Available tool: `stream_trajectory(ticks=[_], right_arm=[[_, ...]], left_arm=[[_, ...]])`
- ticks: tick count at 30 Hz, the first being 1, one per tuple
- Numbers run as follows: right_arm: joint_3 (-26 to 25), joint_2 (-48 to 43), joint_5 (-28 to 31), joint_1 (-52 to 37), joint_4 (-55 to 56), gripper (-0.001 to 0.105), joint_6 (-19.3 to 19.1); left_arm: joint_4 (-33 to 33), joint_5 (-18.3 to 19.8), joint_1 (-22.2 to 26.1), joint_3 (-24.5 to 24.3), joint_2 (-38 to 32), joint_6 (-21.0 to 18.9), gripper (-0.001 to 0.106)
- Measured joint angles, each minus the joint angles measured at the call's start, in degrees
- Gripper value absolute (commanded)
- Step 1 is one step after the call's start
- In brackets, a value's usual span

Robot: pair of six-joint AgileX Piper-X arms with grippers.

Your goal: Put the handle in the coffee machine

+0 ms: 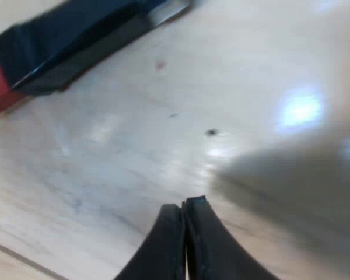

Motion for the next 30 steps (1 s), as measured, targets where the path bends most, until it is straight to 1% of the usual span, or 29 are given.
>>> stream_trajectory(ticks=[1, 3, 7, 8, 9, 10, 11, 12, 13, 14, 15, 16, 17, 18, 20, 21, 23, 25, 27, 30], right_arm=[[0.0, -0.95, 0.73, 0.0, 0.65, 0.0, -0.55], [0.0, -3.95, 2.62, 0.0, 3.5, 0.0, -2.98], [-0.58, -8.04, 7.65, 0.0, 7.46, 0.0, -6.26], [-0.93, -8.97, 9.35, 0.0, 8.32, 0.001, -8.53], [-1.27, -9.73, 10.59, 0.0, 9.03, 0.005, -10.47], [-1.5, -9.93, 11.27, 0.0, 9.3, 0.009, -11.24], [-1.84, -10.28, 12.1, 0.0, 9.55, 0.016, -13.32], [-2.32, -10.51, 12.65, 0.0, 9.71, 0.022, -15.2], [-2.68, -10.57, 12.84, 0.0, 9.72, 0.032, -16.27], [-3.69, -10.56, 13.06, 0.0, 9.7, 0.041, -18.39], [-4.38, -10.56, 13.22, 0.0, 9.7, 0.045, -19.52], [-4.68, -10.56, 13.24, 0.0, 9.7, 0.058, -20.0], [-5.36, -10.56, 13.23, 0.0, 9.7, 0.065, -21.03], [-5.95, -10.56, 13.23, -0.1, 9.7, 0.068, -22.48], [-6.94, -10.56, 13.36, -0.48, 9.7, 0.069, -25.22], [-7.05, -10.56, 13.36, -0.54, 9.7, 0.069, -25.48], [-8.05, -10.56, 12.41, -2.08, 9.7, 0.069, -27.22], [-8.49, -10.56, 10.07, -3.91, 9.7, 0.069, -27.68], [-8.6, -10.56, 6.11, -7.04, 9.7, 0.069, -27.98], [-8.83, -9.94, 1.87, -10.16, 9.7, 0.07, -28.13]], left_arm=[[0.0, -0.93, 0.0, 0.0, 0.0, 0.0, 0.072], [0.0, -2.98, 0.0, 0.0, 0.0, 0.0, 0.072], [0.0, -4.21, 0.0, 0.0, 0.0, 0.0, 0.072], [0.0, -4.57, 0.0, 0.0, 0.0, 0.0, 0.072], [0.0, -4.94, 0.0, 0.0, 0.0, 0.0, 0.072], [0.0, -5.27, 0.0, 0.0, 0.0, 0.0, 0.072], [0.0, -6.03, 0.0, 0.0, 0.0, 0.0, 0.072], [0.0, -6.03, 0.0, 0.0, 0.0, 0.0, 0.072], [0.0, -6.94, 0.0, 0.0, 0.0, 0.0, 0.072], [0.0, -7.14, 0.0, 0.0, 0.0, 0.0, 0.072], [0.0, -7.88, 0.0, 0.0, 0.0, 0.0, 0.072], [0.0, -7.93, 0.0, 0.0, 0.0, 0.0, 0.072], [-0.28, -8.0, 0.0, 0.0, 0.0, 0.0, 0.072], [-0.64, -7.98, 0.0, 0.0, 0.0, 0.0, 0.072], [-1.56, -7.98, 0.0, 0.0, 0.0, 0.0, 0.072], [-1.84, -7.98, 0.0, 0.0, 0.0, 0.0, 0.072], [-3.23, -8.04, 0.0, 0.0, 0.0, 0.0, 0.072], [-3.82, -8.04, 0.0, 0.0, 0.0, 0.0, 0.072], [-4.78, -8.12, 0.0, 0.0, 0.0, 0.0, 0.072], [-5.63, -8.12, 0.0, 0.0, 0.0, 0.0, 0.072]])
